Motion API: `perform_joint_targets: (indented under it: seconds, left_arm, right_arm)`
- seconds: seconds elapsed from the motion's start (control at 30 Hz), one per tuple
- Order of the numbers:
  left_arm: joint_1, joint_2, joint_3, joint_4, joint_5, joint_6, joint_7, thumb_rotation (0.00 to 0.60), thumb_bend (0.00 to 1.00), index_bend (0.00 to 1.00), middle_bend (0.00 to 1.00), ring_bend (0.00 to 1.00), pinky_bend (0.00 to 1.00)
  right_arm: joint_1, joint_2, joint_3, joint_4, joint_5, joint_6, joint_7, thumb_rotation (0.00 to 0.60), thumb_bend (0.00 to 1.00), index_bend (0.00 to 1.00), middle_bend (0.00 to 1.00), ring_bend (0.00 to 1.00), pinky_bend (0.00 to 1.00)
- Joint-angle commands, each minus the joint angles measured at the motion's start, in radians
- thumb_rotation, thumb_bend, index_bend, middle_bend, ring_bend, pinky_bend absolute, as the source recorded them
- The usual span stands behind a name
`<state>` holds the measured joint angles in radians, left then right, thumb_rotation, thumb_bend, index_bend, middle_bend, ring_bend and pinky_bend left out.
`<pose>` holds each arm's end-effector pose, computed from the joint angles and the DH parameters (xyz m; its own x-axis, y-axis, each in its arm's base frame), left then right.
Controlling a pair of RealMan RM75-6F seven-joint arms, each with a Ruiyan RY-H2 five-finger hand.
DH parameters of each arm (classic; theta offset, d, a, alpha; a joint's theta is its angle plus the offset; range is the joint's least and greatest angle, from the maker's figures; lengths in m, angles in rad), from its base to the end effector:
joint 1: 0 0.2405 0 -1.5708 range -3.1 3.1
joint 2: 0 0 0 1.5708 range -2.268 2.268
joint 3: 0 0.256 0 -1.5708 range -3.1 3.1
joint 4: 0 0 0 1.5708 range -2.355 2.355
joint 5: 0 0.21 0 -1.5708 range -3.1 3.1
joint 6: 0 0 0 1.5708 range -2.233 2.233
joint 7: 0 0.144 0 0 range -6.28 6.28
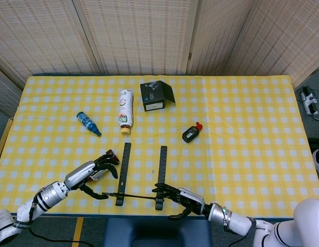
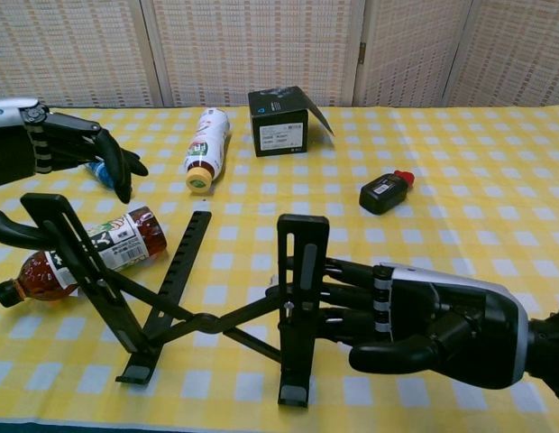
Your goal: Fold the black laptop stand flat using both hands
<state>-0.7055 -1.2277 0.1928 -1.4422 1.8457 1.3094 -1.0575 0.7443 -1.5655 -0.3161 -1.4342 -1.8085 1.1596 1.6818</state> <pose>-0.1947 0.2755 0.0694 -0.1020 0.6935 0.7132 0.7936 -0.3756 0.4787 -0.1677 -0.2064 -0.0539 -0.5919 -0.8056 -0.0234 -0.5397 0.4178 -0.7309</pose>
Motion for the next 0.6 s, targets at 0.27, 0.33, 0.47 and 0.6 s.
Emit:
perform_joint_targets:
  seconds: [0.27, 0.33, 0.47, 0.6]
  left_arm:
    - [0.006, 0.003, 0.003, 0.005, -0.002, -0.023, 0.082, 0.6, 0.15, 0.4, 0.4, 0.17, 0.0]
    - [0.008, 0.004, 0.004, 0.005, -0.002, -0.027, 0.102, 0.6, 0.15, 0.39, 0.39, 0.17, 0.0]
    - [0.015, 0.003, 0.007, -0.003, -0.006, -0.037, 0.144, 0.6, 0.15, 0.38, 0.38, 0.16, 0.0]
    - [0.024, 0.001, 0.012, -0.007, -0.016, -0.055, 0.185, 0.6, 0.15, 0.37, 0.37, 0.15, 0.0]
  right_arm:
    - [-0.007, 0.105, 0.015, -0.071, -0.056, 0.081, -0.277, 0.6, 0.26, 0.02, 0.1, 0.14, 0.01]
    - [0.0, 0.139, 0.02, -0.105, -0.065, 0.09, -0.32, 0.6, 0.25, 0.02, 0.1, 0.14, 0.01]
    - [0.007, 0.192, 0.035, -0.17, -0.071, 0.109, -0.379, 0.6, 0.25, 0.02, 0.09, 0.14, 0.01]
    - [0.015, 0.227, 0.044, -0.22, -0.084, 0.122, -0.416, 0.6, 0.25, 0.02, 0.09, 0.14, 0.01]
